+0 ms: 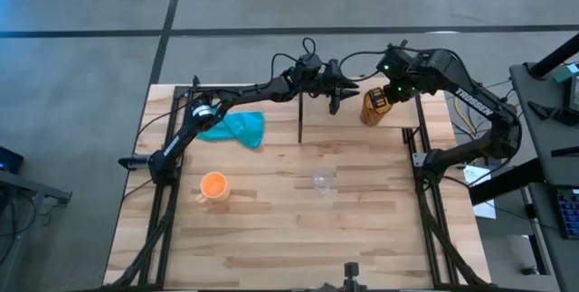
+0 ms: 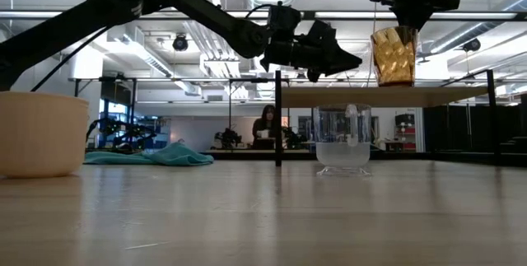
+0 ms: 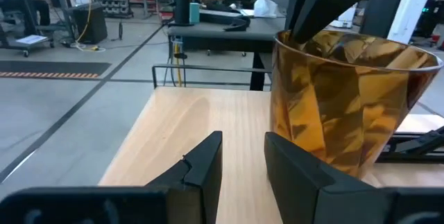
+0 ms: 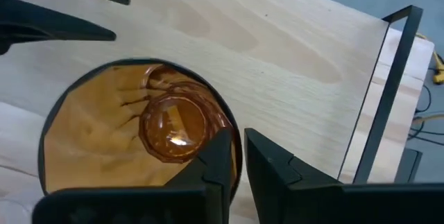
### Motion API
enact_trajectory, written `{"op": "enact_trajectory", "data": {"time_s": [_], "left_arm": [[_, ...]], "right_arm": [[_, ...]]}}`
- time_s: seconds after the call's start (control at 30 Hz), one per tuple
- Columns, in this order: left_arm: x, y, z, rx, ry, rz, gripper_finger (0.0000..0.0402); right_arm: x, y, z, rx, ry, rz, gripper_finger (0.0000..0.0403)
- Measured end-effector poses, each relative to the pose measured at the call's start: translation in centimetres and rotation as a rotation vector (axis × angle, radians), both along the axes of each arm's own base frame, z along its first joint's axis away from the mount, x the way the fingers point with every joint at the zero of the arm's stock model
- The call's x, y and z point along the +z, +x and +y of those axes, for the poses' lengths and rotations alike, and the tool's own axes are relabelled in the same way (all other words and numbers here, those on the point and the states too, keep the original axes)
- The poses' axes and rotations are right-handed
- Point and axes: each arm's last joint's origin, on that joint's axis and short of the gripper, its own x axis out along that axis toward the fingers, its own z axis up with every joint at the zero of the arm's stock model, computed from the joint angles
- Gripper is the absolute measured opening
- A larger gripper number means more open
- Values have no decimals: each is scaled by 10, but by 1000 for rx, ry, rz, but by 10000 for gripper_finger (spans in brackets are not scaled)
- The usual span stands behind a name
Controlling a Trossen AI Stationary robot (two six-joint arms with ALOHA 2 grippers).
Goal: Stack small to large cups/mugs on shelf
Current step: Put the brown glass on the shelf
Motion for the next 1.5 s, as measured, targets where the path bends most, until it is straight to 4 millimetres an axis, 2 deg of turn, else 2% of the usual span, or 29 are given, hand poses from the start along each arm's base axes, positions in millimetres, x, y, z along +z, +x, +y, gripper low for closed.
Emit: {"op": "enact_trajectory", "data": {"time_s": [0.43,0.67,1.0,1.27,1.5], "left_arm": [[0,-8,16,29,0,0,95],[0,-8,17,27,-1,0,95],[9,-14,13,-15,-33,51,95],[36,-27,2,-91,-11,59,95],[60,-43,-15,-127,-18,151,95]], "right_arm": [[5,-4,-2,-13,-16,-20,37],[26,-7,0,-11,-60,-83,36],[73,-17,14,56,-69,-306,36],[93,-23,41,170,-84,-357,36],[91,-18,60,216,-70,-367,36]]}}
